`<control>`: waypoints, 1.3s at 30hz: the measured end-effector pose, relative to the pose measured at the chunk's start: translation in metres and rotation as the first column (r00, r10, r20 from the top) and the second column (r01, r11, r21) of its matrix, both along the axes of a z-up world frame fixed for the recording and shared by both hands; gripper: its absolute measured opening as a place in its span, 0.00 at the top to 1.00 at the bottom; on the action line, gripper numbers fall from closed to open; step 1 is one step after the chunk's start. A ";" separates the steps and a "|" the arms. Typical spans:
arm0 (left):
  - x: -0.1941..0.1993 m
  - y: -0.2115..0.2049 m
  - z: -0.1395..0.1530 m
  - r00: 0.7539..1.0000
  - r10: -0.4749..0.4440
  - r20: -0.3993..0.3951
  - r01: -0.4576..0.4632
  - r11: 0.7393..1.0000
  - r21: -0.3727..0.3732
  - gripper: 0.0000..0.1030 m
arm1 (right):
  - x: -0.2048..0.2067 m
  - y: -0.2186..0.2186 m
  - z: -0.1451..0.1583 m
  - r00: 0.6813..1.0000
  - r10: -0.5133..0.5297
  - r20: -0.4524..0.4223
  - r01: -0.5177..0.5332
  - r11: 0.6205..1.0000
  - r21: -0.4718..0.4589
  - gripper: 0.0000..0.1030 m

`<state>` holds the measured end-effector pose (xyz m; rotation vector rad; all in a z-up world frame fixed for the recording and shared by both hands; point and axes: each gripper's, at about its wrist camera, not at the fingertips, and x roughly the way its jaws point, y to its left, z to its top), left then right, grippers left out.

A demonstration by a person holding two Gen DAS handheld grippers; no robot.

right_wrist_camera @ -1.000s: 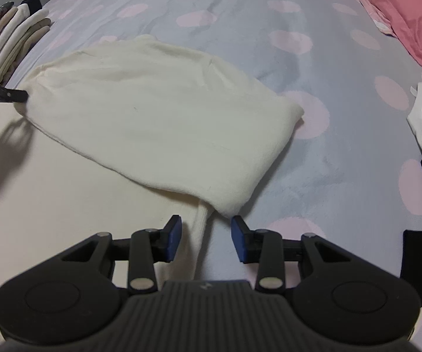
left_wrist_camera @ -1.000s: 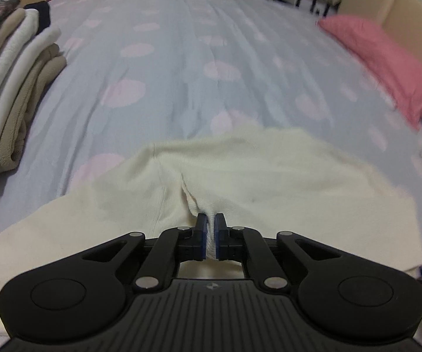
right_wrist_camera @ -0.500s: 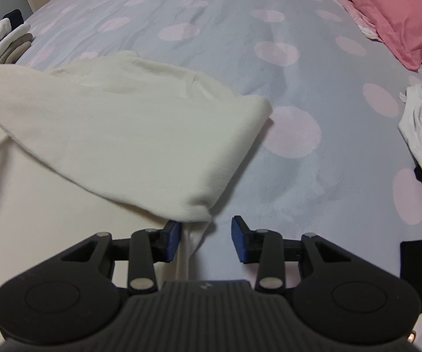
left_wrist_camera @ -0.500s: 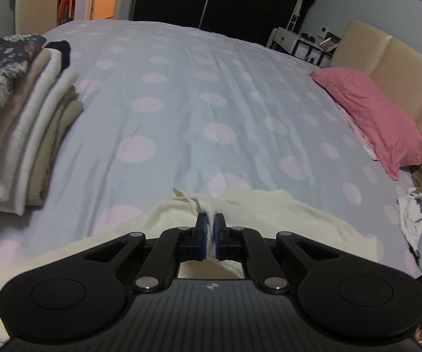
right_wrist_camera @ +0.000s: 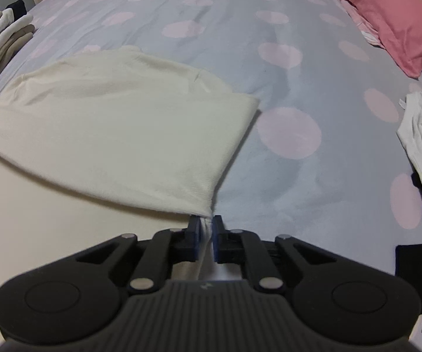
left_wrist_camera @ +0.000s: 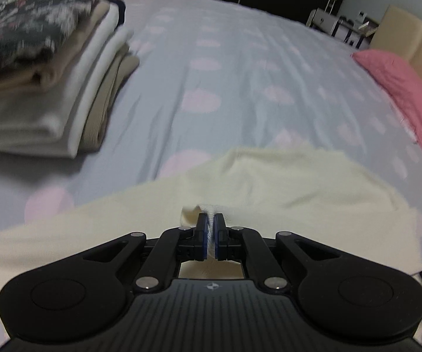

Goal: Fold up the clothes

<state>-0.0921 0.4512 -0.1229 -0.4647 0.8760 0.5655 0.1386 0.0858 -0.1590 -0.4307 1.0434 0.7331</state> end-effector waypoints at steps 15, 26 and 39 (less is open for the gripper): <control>-0.020 0.009 -0.022 1.000 0.023 0.006 -0.023 0.999 -0.034 0.85 | 0.003 -0.005 0.044 0.998 -0.022 -0.064 0.021 1.000 -0.014 0.71; -0.053 0.056 0.006 0.985 0.121 -0.123 -0.120 0.993 0.011 0.84 | 0.008 0.015 0.038 0.987 -0.069 -0.148 0.077 0.996 0.048 0.63; -0.222 0.156 0.021 0.849 0.497 -0.180 -0.497 0.866 0.051 0.77 | -0.020 0.043 0.038 0.989 0.019 -0.148 -0.009 0.998 0.067 0.61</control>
